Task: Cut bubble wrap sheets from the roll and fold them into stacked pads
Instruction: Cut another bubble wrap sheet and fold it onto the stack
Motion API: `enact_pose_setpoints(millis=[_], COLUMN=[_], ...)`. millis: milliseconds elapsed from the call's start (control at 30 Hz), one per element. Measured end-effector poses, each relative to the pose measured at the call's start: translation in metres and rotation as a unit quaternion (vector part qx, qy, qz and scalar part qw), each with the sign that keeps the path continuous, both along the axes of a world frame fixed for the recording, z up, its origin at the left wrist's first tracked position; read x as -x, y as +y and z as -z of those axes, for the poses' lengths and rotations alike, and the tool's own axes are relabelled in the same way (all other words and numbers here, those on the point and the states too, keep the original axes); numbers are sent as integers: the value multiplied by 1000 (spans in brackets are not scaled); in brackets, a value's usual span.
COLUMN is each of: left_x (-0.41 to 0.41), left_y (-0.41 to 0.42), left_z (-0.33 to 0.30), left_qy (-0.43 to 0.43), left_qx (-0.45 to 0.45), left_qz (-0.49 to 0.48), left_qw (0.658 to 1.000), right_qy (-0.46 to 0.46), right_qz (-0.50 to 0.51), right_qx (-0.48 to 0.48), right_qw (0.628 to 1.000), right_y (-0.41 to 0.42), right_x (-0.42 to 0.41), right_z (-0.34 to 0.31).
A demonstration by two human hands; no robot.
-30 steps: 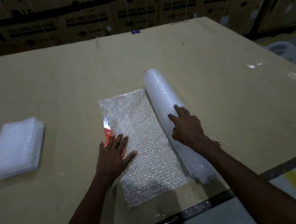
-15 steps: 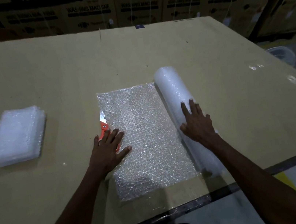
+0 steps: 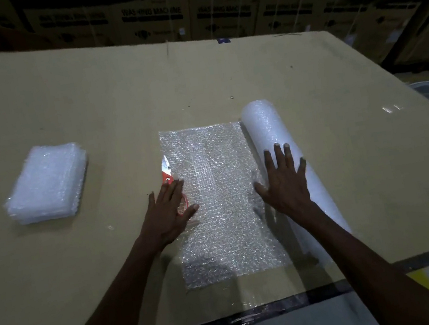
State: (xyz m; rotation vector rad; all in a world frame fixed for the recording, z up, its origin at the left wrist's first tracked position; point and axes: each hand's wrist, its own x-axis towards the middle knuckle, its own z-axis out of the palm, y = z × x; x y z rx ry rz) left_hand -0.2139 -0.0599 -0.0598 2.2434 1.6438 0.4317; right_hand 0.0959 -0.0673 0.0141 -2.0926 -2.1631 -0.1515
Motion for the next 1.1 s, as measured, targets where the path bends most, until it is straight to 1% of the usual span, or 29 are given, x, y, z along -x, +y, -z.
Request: enact_pose_setpoints(millis=[67, 200, 300, 433, 500, 600, 667, 733, 800, 833, 867, 900, 933, 967, 1000, 1033, 1100], left_x=[10, 42, 65, 90, 93, 91, 90, 88, 88, 88, 88, 88, 88, 88, 89, 89, 88], left_y=[-3, -11, -17, -18, -17, -17, -17, -18, -20, -20, -21, -21, -21, -21, -21, -21, -22], left_z=[0, 2, 5, 13, 16, 17, 15, 14, 14, 15, 16, 16, 14, 13, 12, 11, 9], left_qy=[-4, 20, 67, 101, 107, 102, 103, 104, 98, 97, 99, 103, 107, 113, 120, 124, 129], left_qx=[-12, -3, 11, -1, -5, -10, 12, 8, -11, -18, -27, -35, -41, -42, -38, -34, -37], left_qz=[-14, -47, -40, -20, -10, -4, -4, -9, -15, -15, -15, -14, -13, -11, -11, -12, -12], left_qw=[1000, 999, 997, 995, 994, 995, 995, 994, 995, 995, 995, 994, 993, 993, 992, 992, 991], right_qy=[60, 202, 251, 282, 277, 258, 251, 266, 292, 324, 381, 467, 556, 626, 672, 705, 750], right_qz=[-20, -64, -57, 3, 35, 66, 76, 94, 124, 142, 163, 184, 196, 195, 187, 177, 166], right_qx=[-8, 43, 93, 133, 150, 168, 176, 180, 195, 199, 202, 202, 201, 205, 215, 220, 216], right_qw=[998, 976, 962, 950, 948, 949, 949, 942, 928, 914, 888, 841, 782, 727, 684, 651, 602], right_y=[1, -1, 1, 8, 12, 17, 20, 26, 31, 32, 33, 31, 29, 23, 18, 13, 1], right_x=[27, 94, 144, 193, 206, 217, 222, 223, 221, 219, 215, 210, 204, 197, 190, 181, 163], right_z=[-2, 3, 10, 20, 26, 25, 22, 23, 21, 19, 13, 5, -3, -13, -22, -30, -37])
